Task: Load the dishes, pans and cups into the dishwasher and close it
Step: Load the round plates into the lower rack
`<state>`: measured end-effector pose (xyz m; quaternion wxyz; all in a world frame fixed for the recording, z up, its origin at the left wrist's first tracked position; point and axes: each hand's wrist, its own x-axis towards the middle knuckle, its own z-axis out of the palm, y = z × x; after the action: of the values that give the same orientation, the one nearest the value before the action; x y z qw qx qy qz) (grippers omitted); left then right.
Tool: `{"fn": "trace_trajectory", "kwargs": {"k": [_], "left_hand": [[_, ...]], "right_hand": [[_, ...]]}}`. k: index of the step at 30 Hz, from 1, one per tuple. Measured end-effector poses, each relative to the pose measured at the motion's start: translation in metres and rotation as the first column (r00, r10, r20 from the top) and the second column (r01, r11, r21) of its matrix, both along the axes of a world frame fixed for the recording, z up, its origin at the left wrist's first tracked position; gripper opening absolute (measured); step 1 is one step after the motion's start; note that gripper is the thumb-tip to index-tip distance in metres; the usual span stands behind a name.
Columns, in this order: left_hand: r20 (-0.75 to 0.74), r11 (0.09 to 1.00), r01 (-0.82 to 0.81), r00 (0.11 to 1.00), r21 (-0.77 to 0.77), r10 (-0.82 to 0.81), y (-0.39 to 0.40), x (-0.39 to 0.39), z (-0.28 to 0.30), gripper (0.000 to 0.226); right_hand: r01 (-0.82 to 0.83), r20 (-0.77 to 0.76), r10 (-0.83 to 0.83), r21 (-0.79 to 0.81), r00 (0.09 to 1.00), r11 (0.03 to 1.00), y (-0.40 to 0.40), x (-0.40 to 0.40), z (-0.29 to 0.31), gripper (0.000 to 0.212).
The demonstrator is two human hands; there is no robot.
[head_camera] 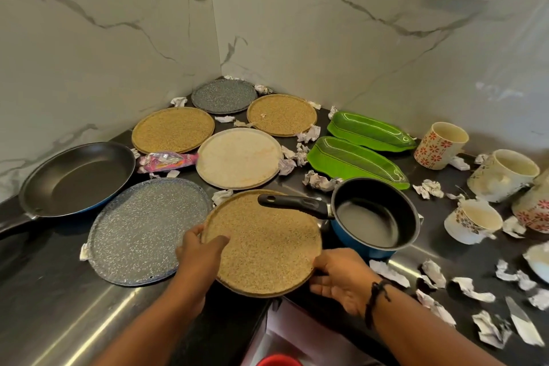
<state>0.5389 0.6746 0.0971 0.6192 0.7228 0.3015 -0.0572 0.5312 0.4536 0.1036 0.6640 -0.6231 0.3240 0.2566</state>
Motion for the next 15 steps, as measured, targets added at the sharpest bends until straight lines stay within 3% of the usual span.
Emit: {"fn": "trace_trajectory", "kwargs": {"k": [7, 11, 15], "left_hand": [[0.102, 0.977, -0.051, 0.992, -0.206, 0.073, 0.007, -0.03, 0.025, 0.053], [0.063, 0.936, -0.1, 0.99, -0.339, 0.129, 0.021, -0.055, 0.043, 0.05], [-0.013, 0.878, -0.073, 0.997, -0.474, 0.076, 0.022, -0.079, 0.054, 0.043]], "right_hand": [[0.033, -0.075, -0.014, 0.255, 0.997, 0.966, 0.007, -0.024, 0.003, 0.015], [-0.038, -0.104, 0.078, 0.34, 0.992, 0.94, 0.002, -0.045, 0.018, 0.018], [-0.051, -0.096, 0.094, 0.383, 0.991, 0.923, -0.01, -0.073, 0.031, 0.02]]}}
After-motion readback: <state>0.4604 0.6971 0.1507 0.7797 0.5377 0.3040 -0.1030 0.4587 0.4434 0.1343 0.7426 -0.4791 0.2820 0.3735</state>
